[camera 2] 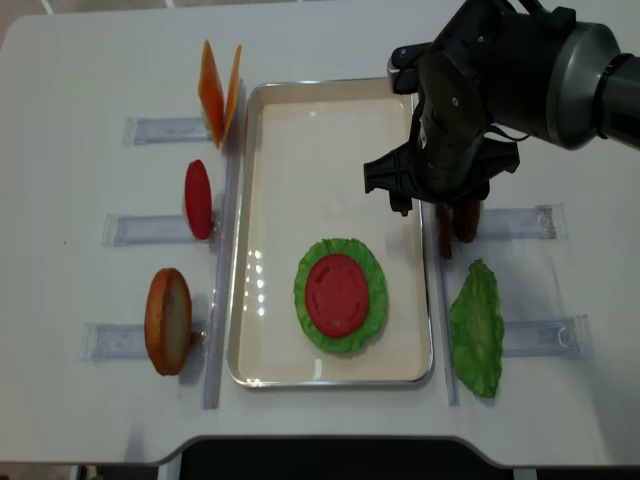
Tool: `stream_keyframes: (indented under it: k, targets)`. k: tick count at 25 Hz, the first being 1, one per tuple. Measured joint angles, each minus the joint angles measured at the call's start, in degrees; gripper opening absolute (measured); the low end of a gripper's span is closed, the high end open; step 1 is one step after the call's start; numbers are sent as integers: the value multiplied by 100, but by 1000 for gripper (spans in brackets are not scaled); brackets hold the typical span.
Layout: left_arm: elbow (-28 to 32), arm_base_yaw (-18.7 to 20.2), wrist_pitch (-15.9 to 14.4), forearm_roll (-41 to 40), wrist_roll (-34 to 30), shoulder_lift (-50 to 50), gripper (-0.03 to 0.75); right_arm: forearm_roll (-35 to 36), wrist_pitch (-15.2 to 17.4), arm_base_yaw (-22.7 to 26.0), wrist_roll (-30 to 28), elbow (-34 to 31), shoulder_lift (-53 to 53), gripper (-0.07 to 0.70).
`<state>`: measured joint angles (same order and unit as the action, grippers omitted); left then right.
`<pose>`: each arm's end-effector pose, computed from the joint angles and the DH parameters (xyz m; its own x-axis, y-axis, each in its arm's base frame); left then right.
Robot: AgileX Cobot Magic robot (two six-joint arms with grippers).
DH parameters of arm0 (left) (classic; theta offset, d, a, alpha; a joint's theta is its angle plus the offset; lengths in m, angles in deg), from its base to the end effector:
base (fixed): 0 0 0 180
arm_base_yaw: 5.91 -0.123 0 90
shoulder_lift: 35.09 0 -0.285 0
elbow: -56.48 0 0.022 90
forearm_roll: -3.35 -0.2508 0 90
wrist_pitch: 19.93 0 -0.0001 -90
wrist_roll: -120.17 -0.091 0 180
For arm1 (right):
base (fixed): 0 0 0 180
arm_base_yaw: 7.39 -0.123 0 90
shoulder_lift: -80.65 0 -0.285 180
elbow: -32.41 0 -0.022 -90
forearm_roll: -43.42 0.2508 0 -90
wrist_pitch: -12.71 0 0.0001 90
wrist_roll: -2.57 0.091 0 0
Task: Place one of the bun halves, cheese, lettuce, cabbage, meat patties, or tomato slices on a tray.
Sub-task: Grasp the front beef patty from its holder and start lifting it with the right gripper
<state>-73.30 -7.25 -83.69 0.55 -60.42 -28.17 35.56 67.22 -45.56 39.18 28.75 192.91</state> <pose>-0.0063 0.0038 0.2652 -0.5147 0.0199 -0.8572 -0.0446 0.9978 0.0499 0.2881 0.2136 0.2078 -0.9745 -0.0957 -0.2029 -0.0972 0.9953 -0.0025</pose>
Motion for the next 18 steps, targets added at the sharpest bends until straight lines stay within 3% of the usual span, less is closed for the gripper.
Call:
stream_keyframes:
  k: [10, 18]
  targets:
    - [0, 0, 0, 0, 0, 0, 0, -173, 83, 0, -5, 0, 23, 425]
    - [0, 0, 0, 0, 0, 0, 0, -246, 194, 0, -43, 0, 23, 305]
